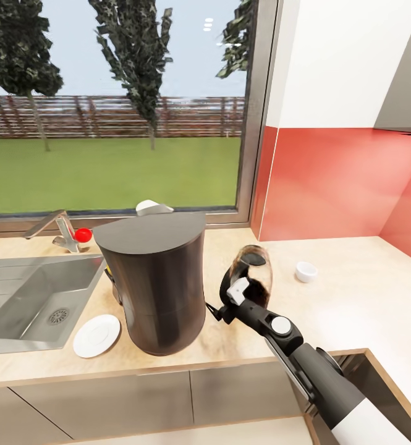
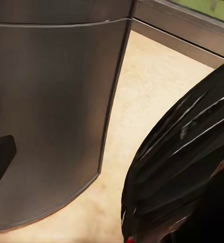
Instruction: Set up a coffee station on the kitchen countertop: keep the coffee maker on the countertop, move the bottle of coffee from the kitchen shelf to the counter next to the coffee maker, place a paper coffee filter on top of the coffee maker, put the saucer next to the coffee maker with the coffee cup on the saucer, and place the electric kettle next to the coffee maker.
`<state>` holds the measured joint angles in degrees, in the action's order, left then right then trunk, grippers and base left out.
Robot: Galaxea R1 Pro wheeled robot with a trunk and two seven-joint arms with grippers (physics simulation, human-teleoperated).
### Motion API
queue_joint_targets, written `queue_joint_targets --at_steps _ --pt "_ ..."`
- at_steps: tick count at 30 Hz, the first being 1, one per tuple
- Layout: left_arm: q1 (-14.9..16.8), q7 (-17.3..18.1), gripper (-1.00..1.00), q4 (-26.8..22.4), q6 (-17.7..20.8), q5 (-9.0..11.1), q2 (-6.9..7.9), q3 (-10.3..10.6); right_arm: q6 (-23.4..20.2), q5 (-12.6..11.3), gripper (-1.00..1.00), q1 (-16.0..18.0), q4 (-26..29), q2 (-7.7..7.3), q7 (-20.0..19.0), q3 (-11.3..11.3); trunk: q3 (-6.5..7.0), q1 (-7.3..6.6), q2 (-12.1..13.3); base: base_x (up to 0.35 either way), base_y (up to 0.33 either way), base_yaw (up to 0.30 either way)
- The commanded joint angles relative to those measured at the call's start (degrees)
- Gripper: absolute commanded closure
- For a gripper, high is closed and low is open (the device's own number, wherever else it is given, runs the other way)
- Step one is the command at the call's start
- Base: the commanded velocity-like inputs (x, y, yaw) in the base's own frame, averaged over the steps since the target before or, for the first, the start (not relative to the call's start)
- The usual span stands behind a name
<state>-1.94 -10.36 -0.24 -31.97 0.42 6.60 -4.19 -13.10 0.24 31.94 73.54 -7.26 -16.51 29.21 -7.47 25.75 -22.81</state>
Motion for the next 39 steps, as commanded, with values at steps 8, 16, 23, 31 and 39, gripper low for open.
queue_joint_targets --at_steps 8,16,23,31,39 --pt "0.0 0.08 -1.0 -0.02 -0.18 0.02 0.07 -0.45 -0.33 0.02 -1.0 0.05 0.09 -0.04 -0.1 0.05 -0.11 0.04 -0.11 0.0 0.0 0.0" --pt "0.0 0.04 -1.0 -0.02 -0.2 0.02 0.06 -0.46 -0.34 0.02 -1.0 0.05 0.05 -0.04 -0.1 0.05 -0.11 0.04 -0.11 0.0 0.0 0.0" --pt "0.0 0.07 -1.0 -0.02 -0.19 0.02 0.0 -0.44 -0.32 0.02 -1.0 0.05 0.02 -0.04 -0.1 0.05 -0.11 0.04 -0.11 -0.07 -0.043 0.0" --pt "0.0 0.08 -1.0 -0.02 -0.2 0.02 0.0 -0.46 -0.26 -0.02 -1.0 0.05 -1.47 0.02 -0.1 0.05 -0.11 0.04 -0.11 -0.046 -0.025 0.0" --pt "0.0 0.08 -1.0 -0.02 -0.2 0.02 -0.01 -0.45 -0.26 -0.06 -1.0 0.05 -1.65 0.0 -0.1 0.05 -0.11 0.04 -0.11 -0.103 -0.036 0.0"
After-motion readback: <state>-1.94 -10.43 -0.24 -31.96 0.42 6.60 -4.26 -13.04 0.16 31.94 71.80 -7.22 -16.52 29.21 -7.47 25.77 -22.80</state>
